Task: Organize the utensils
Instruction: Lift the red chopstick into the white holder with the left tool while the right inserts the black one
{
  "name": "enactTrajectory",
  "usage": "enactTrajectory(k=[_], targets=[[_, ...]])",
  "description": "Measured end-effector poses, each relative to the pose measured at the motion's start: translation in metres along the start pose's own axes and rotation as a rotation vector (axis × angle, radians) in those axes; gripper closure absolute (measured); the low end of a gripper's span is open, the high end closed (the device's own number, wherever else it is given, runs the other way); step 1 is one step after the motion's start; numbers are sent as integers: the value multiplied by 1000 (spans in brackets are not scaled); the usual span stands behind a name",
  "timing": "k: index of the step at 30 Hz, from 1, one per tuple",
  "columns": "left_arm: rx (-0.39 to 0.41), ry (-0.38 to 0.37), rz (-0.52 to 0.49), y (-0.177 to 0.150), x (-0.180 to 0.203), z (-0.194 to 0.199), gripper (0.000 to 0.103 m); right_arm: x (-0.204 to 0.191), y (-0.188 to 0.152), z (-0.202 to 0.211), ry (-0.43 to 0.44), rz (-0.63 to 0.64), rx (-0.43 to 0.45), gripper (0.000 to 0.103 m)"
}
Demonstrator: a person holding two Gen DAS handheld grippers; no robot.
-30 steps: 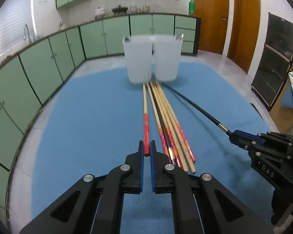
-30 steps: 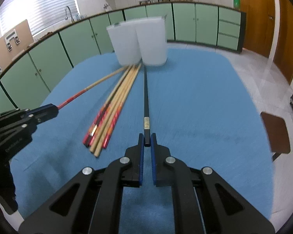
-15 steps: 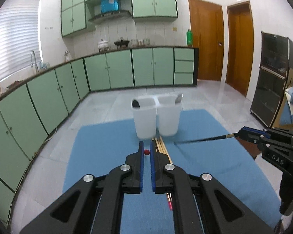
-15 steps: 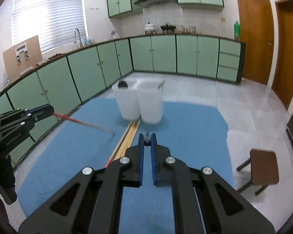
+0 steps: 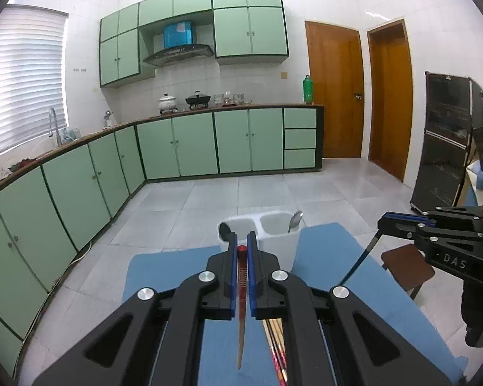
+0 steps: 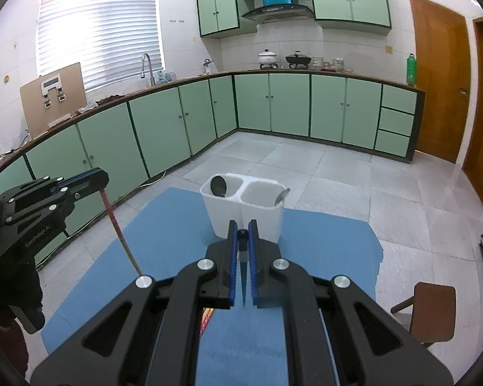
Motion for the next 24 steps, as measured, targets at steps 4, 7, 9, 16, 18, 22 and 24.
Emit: enactTrajectory(k=[4,7,9,16,18,22,24], targets=[[22,-22,22,14,-9,-8,97,2,23,-7,28,-11,-13,97],[46,-20,34,27,-18,-11,97,2,43,-8,53,-21,-9,97],[68,-19,40,38,-24,-13,97,2,58,-7,70,-17,5,97],[176,-17,38,91,-38,-19,97,2,129,-4,98,-6,90,97],[211,-6,36,105,-43,-23,97,5,144,-7,106,-11,103,97],[278,18,44,133,-48,-42,97,11,174,-21,91,-13,150,97],[281,17,56,138,-47,-58,97,15,181,-32,80,-15,155,97]])
Point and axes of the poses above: each gripper's, at about its wrist camera, not at the fingertips, and z roughly against the way its jaws point, x to its right, y to its top, the point moved 5 cm from there along -z, roughly the way its jaws point, and after that the axes turned 10 degrees about -z, right-handed, at the moved point
